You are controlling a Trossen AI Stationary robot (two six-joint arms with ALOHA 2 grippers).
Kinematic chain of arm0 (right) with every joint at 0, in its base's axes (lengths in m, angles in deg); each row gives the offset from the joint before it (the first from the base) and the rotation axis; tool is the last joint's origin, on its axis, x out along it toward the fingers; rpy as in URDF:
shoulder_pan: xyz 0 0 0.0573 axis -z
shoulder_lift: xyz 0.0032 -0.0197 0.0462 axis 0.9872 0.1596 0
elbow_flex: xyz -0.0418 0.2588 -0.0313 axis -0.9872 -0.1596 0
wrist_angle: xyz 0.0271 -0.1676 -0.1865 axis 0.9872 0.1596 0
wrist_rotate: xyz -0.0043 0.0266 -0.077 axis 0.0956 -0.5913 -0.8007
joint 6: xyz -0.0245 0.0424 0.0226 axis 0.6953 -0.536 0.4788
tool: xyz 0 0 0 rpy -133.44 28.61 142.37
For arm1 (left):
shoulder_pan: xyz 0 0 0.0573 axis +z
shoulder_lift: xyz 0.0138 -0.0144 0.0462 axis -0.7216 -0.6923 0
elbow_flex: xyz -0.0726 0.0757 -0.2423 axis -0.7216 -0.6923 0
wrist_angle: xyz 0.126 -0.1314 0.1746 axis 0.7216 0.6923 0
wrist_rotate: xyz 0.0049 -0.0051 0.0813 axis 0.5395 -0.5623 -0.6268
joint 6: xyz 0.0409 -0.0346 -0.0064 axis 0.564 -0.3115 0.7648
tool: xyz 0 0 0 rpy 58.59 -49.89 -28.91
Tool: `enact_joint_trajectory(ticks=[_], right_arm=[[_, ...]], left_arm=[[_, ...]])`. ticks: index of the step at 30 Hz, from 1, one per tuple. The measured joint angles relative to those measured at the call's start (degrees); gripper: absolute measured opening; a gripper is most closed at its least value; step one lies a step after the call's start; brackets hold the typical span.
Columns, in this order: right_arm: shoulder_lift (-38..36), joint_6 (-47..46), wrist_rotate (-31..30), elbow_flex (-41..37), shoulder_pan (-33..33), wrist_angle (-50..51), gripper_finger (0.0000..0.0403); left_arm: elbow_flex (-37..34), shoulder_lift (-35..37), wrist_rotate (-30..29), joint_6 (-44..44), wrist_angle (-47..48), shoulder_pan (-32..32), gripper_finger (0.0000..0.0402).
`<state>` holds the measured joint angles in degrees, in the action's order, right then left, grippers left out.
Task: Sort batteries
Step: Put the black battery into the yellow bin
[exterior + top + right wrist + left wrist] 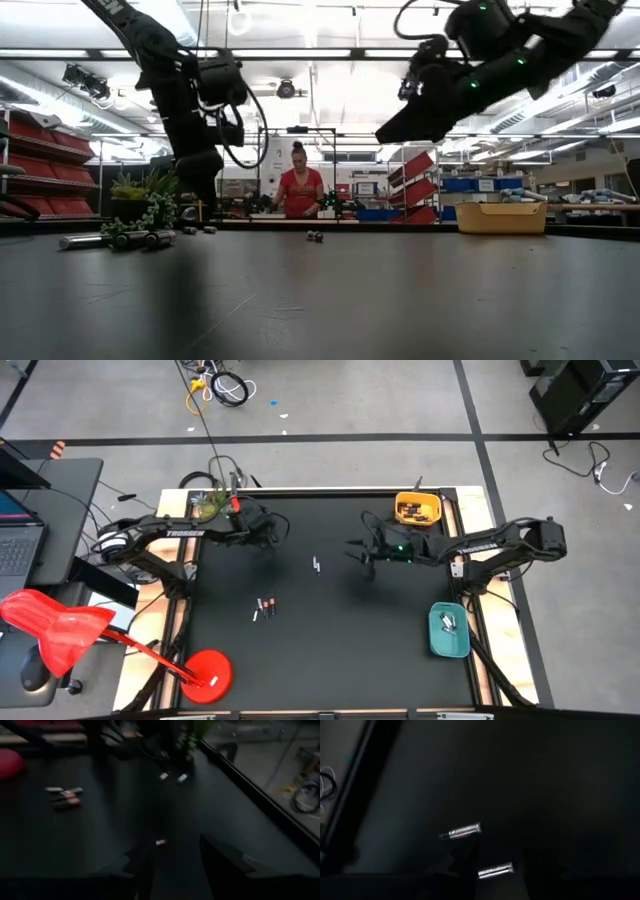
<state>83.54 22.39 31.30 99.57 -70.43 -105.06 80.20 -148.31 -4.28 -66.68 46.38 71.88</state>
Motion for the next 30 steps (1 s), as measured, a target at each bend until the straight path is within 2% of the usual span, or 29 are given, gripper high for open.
enact_joint_trajectory(ticks=[5, 7, 10, 15, 20, 25, 30], right_arm=[[0.0, -2.7, -0.4, -6.3, -2.4, -9.5, 0.0161], [0.0, -4.0, -1.2, -8.6, -2.8, -12.4, 0.0161], [0.0, -5.6, -3.2, -12.0, -3.4, -17.2, 0.0159], [0.0, -6.5, -5.5, -15.7, -4.4, -24.9, 0.0158], [0.0, -5.5, -7.4, -16.6, -5.6, -28.3, 0.0154], [0.0, -1.7, -7.4, -16.6, -5.4, -29.8, 0.0153], [0.0, 2.1, -7.0, -16.6, -3.8, -34.0, 0.0152]], left_arm=[[0.0, -0.3, 2.1, -2.6, 3.7, -0.5, 0.0137], [0.0, -0.1, 5.3, -2.8, 5.8, -2.1, 0.0137], [0.0, 0.0, 11.1, -2.9, 7.8, -6.1, 0.0137], [0.0, 0.0, 17.0, -11.5, 11.0, -13.7, 0.0136], [0.0, 0.0, 17.6, -20.4, 14.0, -22.3, 0.0136], [0.6, 0.4, 17.2, -28.0, 12.5, -29.2, 0.0136], [2.8, 0.5, 13.3, -32.0, 8.3, -34.4, 0.0136]])
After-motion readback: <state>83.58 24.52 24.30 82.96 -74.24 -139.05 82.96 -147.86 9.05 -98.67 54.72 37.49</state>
